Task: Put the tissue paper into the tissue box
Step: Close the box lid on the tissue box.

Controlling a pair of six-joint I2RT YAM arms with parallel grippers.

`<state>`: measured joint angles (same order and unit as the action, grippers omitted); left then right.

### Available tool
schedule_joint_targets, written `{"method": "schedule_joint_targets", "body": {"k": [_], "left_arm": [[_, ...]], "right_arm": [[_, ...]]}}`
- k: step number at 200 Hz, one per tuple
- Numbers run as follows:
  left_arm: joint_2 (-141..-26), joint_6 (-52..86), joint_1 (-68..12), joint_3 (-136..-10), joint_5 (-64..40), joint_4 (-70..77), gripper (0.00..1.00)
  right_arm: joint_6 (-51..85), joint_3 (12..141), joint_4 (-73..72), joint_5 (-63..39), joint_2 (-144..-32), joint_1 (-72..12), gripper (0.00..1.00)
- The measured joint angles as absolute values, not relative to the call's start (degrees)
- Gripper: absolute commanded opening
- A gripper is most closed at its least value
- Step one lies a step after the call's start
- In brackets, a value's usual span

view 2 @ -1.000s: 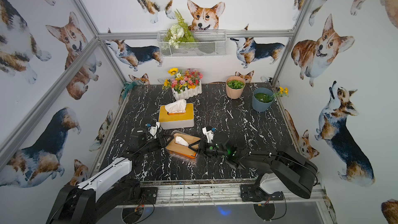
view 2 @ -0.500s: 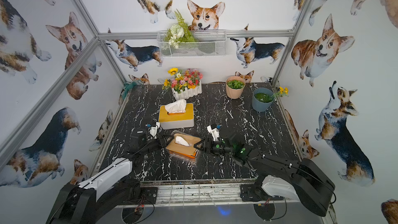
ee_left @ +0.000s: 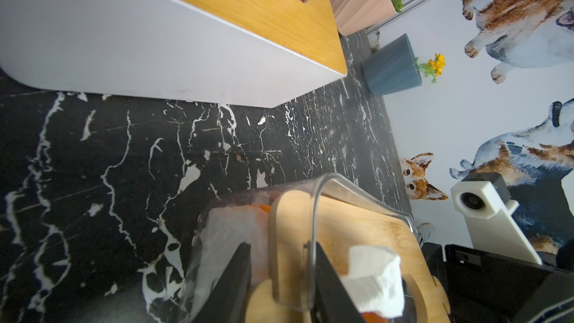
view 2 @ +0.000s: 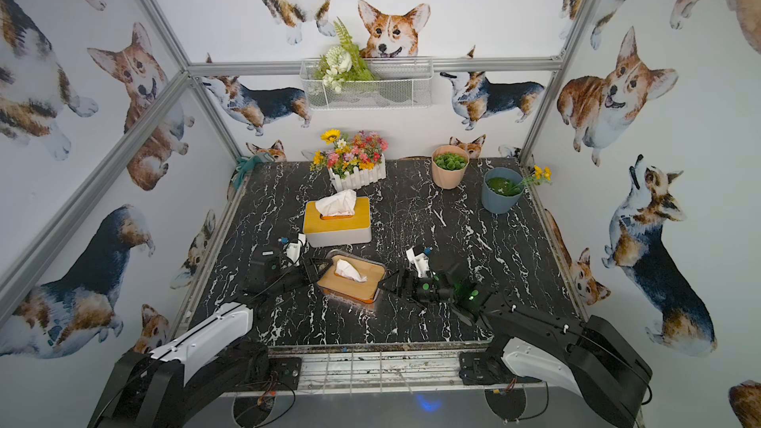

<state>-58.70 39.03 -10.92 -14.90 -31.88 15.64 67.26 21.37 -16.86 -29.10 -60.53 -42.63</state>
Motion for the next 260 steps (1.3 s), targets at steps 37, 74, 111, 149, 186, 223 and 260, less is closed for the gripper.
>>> {"method": "schedule_joint_targets", "body": {"k": [37, 74, 111, 149, 186, 223, 260], "left_arm": [[-57.8, 39.4, -10.9, -14.6, -31.5, 15.1, 0.35], [-57.2, 39.4, -10.9, -14.3, -31.2, 15.1, 0.35], [-57.5, 39.4, -10.9, -14.2, -31.1, 15.2, 0.35], [-58.2, 39.4, -10.9, -14.2, -30.9, 16.0, 0.35], [-58.4, 39.4, -10.9, -14.1, -30.6, 16.4, 0.35], [-58.6, 39.4, -10.9, -14.1, -30.4, 16.7, 0.35], [-59.0, 40.1, -10.9, -13.7, -30.4, 17.9, 0.35]], "right_arm": [[69.3, 22.5, -22.8, -30.2, -66.3, -42.6, 0.84], [71.7, 22.9, -27.3, -31.9, -70.6, -42.7, 0.73], [72.4, 23.0, -29.9, -32.8, -73.0, -42.7, 0.70], [71.7, 24.2, -29.3, -35.6, -74.2, -42.4, 0.68], [69.9, 25.2, -28.1, -36.7, -75.1, -42.3, 0.64], [70.0, 25.4, -28.9, -38.0, -78.3, -42.3, 0.54], [70.2, 26.0, -31.9, -41.0, -81.6, -42.1, 0.44]]}}
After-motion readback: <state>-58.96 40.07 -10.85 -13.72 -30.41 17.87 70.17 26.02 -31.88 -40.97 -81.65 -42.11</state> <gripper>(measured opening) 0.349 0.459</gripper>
